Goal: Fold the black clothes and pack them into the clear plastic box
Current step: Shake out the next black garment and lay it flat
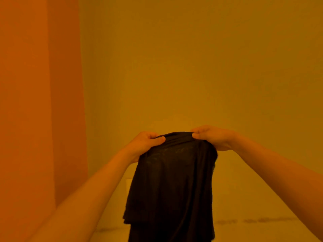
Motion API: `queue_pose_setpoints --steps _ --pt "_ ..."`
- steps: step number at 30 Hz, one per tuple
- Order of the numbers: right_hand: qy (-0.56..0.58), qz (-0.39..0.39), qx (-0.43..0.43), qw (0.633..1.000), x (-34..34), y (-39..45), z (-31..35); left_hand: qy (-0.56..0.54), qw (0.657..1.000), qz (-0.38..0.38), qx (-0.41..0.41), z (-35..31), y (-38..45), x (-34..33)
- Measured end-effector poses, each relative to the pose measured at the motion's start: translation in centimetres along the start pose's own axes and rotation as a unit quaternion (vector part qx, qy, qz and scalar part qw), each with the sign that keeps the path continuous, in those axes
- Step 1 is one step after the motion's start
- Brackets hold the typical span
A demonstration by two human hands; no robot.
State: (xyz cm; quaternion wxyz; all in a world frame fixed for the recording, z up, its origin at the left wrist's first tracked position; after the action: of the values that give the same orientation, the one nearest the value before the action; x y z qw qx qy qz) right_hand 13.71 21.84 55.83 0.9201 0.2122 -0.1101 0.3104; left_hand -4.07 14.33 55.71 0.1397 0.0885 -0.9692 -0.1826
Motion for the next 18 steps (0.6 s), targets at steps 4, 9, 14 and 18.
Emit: queue_pose_setpoints --steps 4,9,14,18 --pt "-0.067 -0.03 -0.006 0.997 -0.3 -0.4 0.5 -0.018 0.998 -0.052 -0.026 -0.8 0.5 2.2" --pt "-0.316 0.001 -0.048 0.947 -0.5 -0.7 0.5 0.097 0.989 -0.091 -0.068 -1.7 0.7 4.2" --pt "-0.235 -0.047 -0.043 0.97 2.3 -1.1 -0.1 0.322 0.942 -0.054 -0.079 -1.4 -0.2 6.8" --pt "-0.153 -0.061 -0.025 0.986 2.6 -1.2 -0.5 0.318 0.946 -0.04 -0.048 -0.4 -0.4 7.9"
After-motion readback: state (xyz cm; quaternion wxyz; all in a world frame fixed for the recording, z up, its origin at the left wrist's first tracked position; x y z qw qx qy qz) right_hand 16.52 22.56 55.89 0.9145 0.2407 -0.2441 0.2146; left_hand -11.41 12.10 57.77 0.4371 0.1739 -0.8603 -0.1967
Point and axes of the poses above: each hand's wrist, its own y-axis towards the middle knuckle, its own x-axis out of the back of the hand, z = x × y, the point moved 6 cm from there along y, towards the middle knuckle, and after that the axes turned 9 degrees about -z, right-handed, at the moved point
